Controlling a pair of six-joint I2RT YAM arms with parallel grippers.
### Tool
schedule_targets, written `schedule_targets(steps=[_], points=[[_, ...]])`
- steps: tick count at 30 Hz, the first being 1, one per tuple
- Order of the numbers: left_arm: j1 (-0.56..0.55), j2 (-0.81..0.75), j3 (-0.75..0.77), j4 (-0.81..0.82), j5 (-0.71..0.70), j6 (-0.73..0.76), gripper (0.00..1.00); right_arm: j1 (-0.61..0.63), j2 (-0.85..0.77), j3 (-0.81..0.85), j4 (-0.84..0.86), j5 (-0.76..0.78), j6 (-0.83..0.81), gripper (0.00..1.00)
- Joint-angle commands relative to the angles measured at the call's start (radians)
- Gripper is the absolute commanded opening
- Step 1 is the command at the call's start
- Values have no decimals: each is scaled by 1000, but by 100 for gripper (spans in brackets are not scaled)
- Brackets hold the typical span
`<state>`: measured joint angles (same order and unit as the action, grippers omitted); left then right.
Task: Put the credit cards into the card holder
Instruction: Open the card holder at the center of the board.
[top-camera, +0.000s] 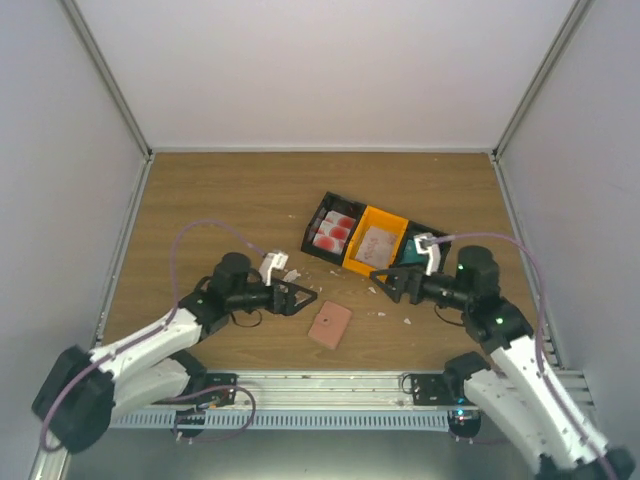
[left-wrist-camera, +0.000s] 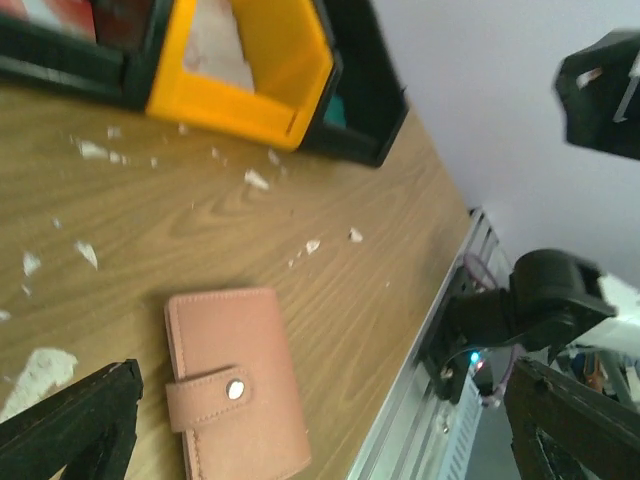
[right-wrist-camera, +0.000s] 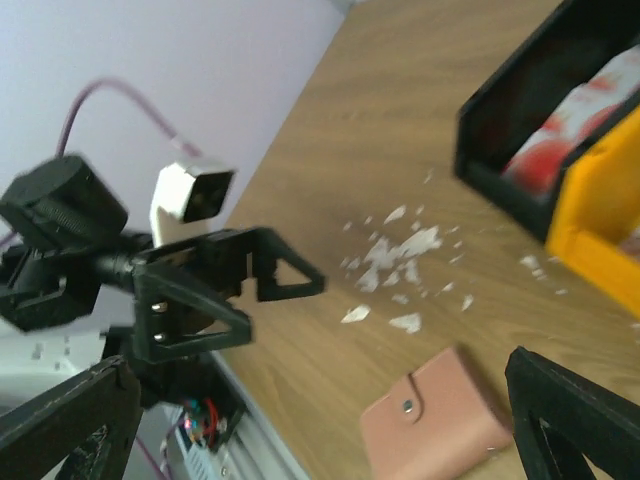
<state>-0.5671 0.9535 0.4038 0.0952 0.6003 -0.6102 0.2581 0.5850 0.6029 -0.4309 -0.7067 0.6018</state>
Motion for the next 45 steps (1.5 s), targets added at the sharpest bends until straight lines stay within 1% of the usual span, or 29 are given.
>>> schedule_targets(steps=[1, 3, 6, 7, 10, 13, 14, 15, 16, 18, 21, 24, 27, 31, 37, 42, 45], points=[[-88, 96, 37, 42, -127, -15, 99, 286, 116, -25, 162, 265, 71, 99], [-102, 117, 39, -1, -169, -25, 99, 409, 208, -23, 193, 379, 91, 100], [-112, 152, 30, -80, -194, -27, 94, 575, 319, -7, 188, 553, 156, 99], [-116, 162, 24, -106, -191, -28, 92, 625, 342, -6, 182, 602, 173, 98], [-136, 185, -16, -101, -156, -44, 84, 721, 410, -17, 144, 700, 253, 88], [-162, 214, -32, -34, -133, -65, 75, 769, 480, -41, 96, 769, 322, 73], [-171, 230, -27, -24, -130, -66, 72, 781, 495, -49, 87, 782, 342, 68], [-180, 248, -19, -18, -126, -64, 66, 791, 504, -60, 83, 792, 355, 64], [-189, 267, -8, -15, -122, -60, 59, 797, 509, -72, 85, 798, 363, 61], [-211, 307, 15, -15, -124, -52, 50, 799, 507, -99, 107, 796, 369, 57], [-243, 369, 34, -14, -161, -53, 43, 797, 495, -141, 153, 795, 390, 53], [-260, 431, 61, -23, -179, -48, 35, 791, 502, -165, 198, 769, 392, 51], [-273, 470, 83, -31, -191, -43, 25, 765, 519, -206, 275, 713, 390, 50], [-278, 480, 109, -80, -222, -36, 13, 719, 527, -279, 402, 609, 404, 48], [-283, 510, 154, -221, -250, -9, 7, 641, 553, -353, 566, 479, 423, 46], [-283, 545, 170, -279, -249, 25, 4, 592, 621, -364, 643, 408, 451, 45], [-283, 572, 181, -290, -245, 37, 3, 581, 674, -370, 726, 366, 470, 45]])
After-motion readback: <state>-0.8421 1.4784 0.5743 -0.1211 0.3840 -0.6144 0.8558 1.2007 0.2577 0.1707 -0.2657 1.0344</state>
